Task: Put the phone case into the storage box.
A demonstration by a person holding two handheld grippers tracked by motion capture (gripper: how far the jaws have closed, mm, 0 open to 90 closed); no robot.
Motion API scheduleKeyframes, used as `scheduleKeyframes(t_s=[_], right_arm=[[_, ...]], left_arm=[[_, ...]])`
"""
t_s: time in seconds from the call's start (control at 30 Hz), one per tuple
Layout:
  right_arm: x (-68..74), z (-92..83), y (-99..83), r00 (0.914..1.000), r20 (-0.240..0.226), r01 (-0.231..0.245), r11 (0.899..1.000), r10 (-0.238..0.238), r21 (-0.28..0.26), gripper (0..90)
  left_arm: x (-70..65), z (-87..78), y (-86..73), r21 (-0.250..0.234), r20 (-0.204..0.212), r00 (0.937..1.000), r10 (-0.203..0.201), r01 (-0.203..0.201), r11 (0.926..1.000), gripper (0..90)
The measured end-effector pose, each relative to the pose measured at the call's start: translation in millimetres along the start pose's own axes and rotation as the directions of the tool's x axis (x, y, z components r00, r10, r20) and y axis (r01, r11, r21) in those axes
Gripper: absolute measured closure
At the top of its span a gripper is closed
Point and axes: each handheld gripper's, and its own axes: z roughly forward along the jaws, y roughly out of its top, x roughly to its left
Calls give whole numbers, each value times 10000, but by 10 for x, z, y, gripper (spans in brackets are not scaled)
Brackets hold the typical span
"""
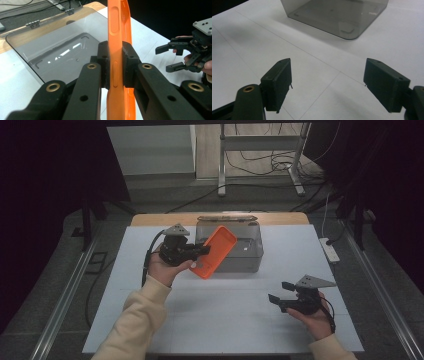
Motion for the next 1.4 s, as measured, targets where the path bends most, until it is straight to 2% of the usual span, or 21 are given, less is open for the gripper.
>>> scheduleKeyframes(t_s=[0.27,1.0,1.4], right_arm=[[-5,5,-3,10000,26,44,10000,-44,8,227],[0,20,-12,9999,-3,128,9999,-128,36,223],[7,29,-14,9998,15,191,9998,-192,103,223]], left_arm=[[59,9,46,-55,-231,9996,-138,137,9999,800],[105,72,207,-19,-593,9982,-131,130,9999,799],[207,102,238,-110,-823,9958,-391,384,9992,799]])
